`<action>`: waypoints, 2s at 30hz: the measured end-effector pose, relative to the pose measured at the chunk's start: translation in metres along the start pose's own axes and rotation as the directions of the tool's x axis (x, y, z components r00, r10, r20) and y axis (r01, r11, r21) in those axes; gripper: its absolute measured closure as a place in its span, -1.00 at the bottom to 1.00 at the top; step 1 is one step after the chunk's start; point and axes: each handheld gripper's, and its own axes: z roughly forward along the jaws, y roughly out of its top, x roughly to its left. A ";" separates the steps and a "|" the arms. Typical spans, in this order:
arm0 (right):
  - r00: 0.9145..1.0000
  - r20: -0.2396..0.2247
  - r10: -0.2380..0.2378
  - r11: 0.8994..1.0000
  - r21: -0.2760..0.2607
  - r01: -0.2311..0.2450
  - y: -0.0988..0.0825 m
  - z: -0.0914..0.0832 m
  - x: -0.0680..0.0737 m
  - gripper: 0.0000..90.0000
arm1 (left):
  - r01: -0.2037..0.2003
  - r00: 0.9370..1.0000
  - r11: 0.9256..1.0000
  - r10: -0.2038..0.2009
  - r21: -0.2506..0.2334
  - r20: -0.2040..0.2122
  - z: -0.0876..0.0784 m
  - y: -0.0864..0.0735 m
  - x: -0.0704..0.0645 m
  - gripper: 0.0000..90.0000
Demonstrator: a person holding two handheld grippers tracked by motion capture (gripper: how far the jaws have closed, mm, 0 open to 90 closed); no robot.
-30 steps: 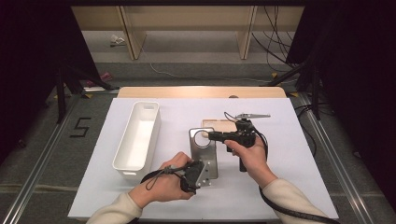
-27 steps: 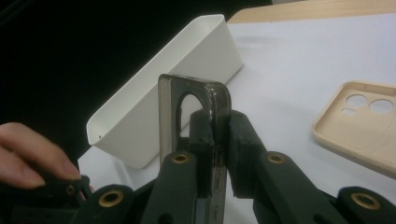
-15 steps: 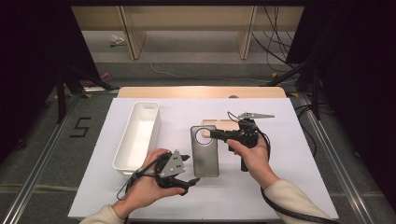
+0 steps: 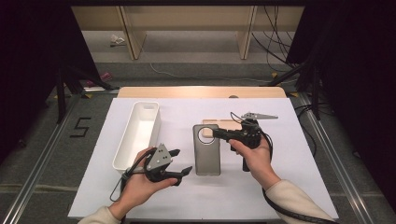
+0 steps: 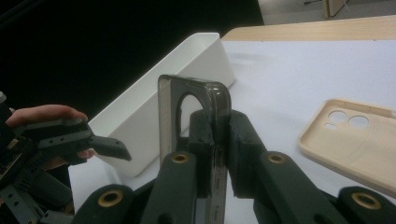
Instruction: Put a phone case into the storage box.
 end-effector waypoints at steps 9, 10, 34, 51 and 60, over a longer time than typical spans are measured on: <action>1.000 -0.001 -0.010 1.000 -0.007 0.010 -0.001 -0.001 0.003 0.81 | 0.117 0.992 0.992 -0.118 -0.044 -0.041 -0.004 0.017 0.007 -0.20; 1.000 -0.001 -0.010 1.000 -0.007 0.010 -0.001 -0.001 0.003 0.81 | 0.123 0.991 0.991 -0.126 -0.051 -0.047 -0.004 0.019 0.008 -0.20; 1.000 0.004 -0.021 1.000 -0.020 0.021 -0.001 -0.001 0.007 0.81 | 0.236 0.966 0.964 -0.246 -0.120 -0.075 0.014 0.045 0.021 0.06; 1.000 0.005 -0.015 1.000 -0.027 0.015 -0.001 -0.002 0.007 0.81 | 0.259 0.958 0.958 -0.271 -0.125 -0.090 0.026 0.052 0.024 0.21; 1.000 0.003 -0.014 0.999 -0.028 0.014 -0.001 -0.002 0.008 0.81 | 0.280 0.951 0.951 -0.293 -0.131 -0.097 0.032 0.055 0.023 0.34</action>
